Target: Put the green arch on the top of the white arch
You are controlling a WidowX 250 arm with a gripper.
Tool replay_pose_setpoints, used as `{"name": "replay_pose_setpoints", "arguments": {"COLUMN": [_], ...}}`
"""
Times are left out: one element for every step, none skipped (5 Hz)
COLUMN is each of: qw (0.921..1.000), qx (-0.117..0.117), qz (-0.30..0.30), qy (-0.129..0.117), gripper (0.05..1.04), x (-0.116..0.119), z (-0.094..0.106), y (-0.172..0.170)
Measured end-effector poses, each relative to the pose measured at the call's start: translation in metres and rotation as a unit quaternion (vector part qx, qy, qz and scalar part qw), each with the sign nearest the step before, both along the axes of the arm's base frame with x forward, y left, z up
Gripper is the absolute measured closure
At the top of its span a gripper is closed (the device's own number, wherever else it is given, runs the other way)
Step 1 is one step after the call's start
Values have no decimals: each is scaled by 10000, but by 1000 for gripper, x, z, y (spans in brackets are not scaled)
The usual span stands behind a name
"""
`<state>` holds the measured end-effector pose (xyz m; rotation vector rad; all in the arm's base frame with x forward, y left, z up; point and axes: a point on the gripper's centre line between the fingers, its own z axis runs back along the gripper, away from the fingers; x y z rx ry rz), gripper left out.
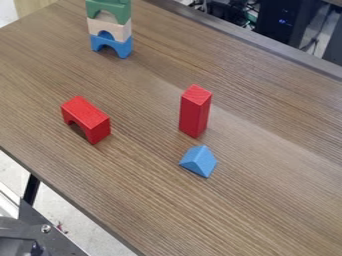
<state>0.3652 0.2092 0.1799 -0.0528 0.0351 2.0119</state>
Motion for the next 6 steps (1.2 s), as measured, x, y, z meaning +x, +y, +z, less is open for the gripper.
{"name": "replay_pose_setpoints", "arguments": {"qw": [10000,10000,10000,10000,10000,9999], "qx": [-18,-2,3,1,9,50], "qz": [4,5,-4,-50,-81,-81], "qy": [44,17,-6,-17,-47,-58], "gripper": [529,529,529,529,529,529], "x": [3,4,4,7,9,10], "z": [-9,-8,-7,-8,-7,-8], "y": [1,2,1,-2,-4,-4]}}
